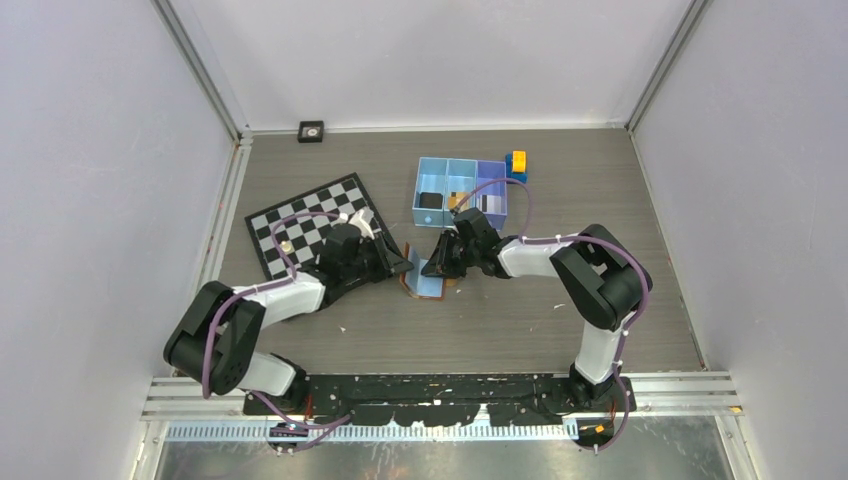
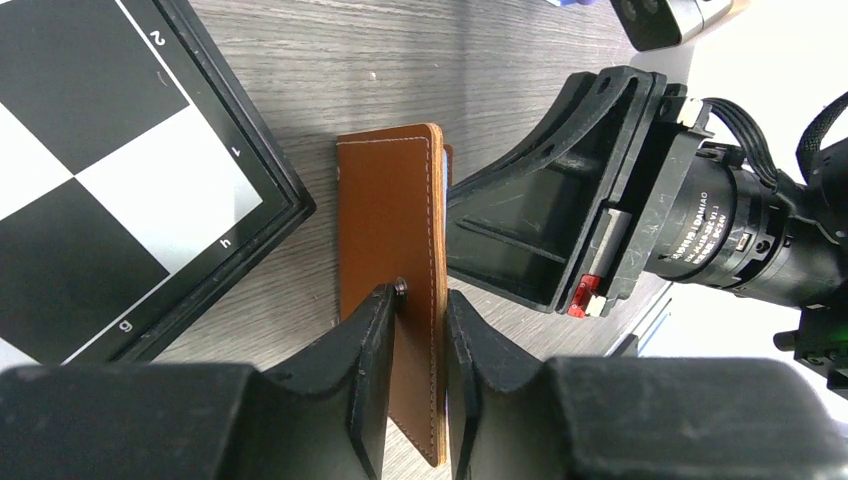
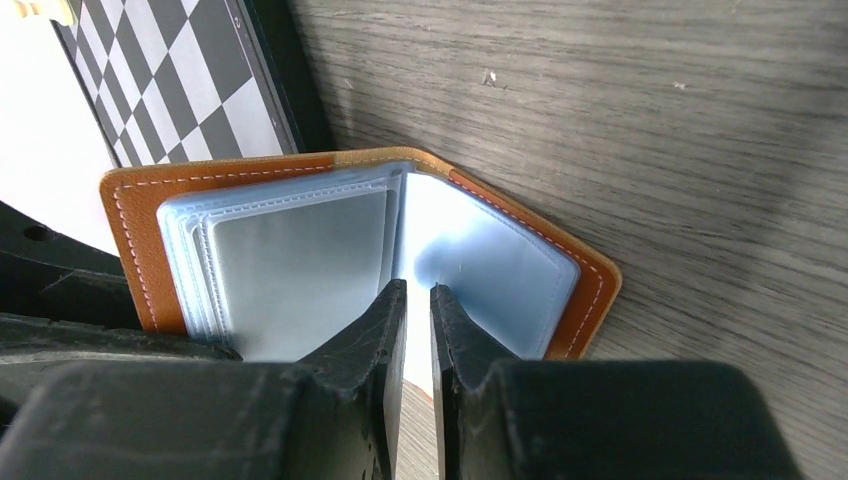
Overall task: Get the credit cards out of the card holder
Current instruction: Pick up the card holder from the center of the board.
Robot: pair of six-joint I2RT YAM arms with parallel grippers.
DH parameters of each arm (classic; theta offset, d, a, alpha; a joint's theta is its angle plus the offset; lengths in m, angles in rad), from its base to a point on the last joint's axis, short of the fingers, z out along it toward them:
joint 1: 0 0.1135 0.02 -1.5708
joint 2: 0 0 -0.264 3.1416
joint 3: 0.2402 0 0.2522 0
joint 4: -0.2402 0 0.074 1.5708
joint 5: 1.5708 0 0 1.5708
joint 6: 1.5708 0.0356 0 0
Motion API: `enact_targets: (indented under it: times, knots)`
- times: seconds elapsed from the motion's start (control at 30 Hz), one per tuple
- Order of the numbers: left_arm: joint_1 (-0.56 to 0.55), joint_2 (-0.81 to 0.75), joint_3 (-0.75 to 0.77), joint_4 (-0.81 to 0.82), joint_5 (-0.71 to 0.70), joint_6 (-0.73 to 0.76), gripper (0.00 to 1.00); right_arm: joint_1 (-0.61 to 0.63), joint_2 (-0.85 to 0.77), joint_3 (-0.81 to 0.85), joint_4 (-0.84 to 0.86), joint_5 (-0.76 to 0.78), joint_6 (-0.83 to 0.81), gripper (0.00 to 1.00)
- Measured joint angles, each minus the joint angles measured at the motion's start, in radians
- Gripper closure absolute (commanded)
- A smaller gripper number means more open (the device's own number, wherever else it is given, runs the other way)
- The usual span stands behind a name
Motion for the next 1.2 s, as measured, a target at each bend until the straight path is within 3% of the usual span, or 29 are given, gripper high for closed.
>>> enact_targets:
  times: [0.13, 0.37, 0.5, 0.83, 1.1, 1.2]
  knots:
    - [0.000, 0.008, 0.010, 0.000, 0.016, 0.000, 0.69, 0.000, 0.003, 0.002, 0.002, -0.008, 0.000, 0.79]
    - [0.000, 0.018, 0.030, -0.019, 0.029, 0.006, 0.74, -0.002, 0.005, 0.003, 0.002, -0.016, 0.000, 0.79]
    - [0.000, 0.031, 0.042, -0.027, 0.039, 0.014, 0.84, -0.002, 0.005, 0.004, 0.002, -0.019, 0.000, 0.77]
    - [0.001, 0.044, 0.061, -0.046, 0.040, 0.021, 0.95, -0.003, 0.005, 0.004, 0.002, -0.026, 0.000, 0.75]
    - [0.004, 0.058, 0.061, -0.029, 0.062, 0.021, 1.00, -0.006, 0.005, 0.011, -0.010, -0.034, 0.000, 0.66]
    - [0.006, 0.057, 0.067, -0.042, 0.052, 0.028, 1.00, -0.006, -0.003, 0.010, -0.014, -0.024, 0.000, 0.58]
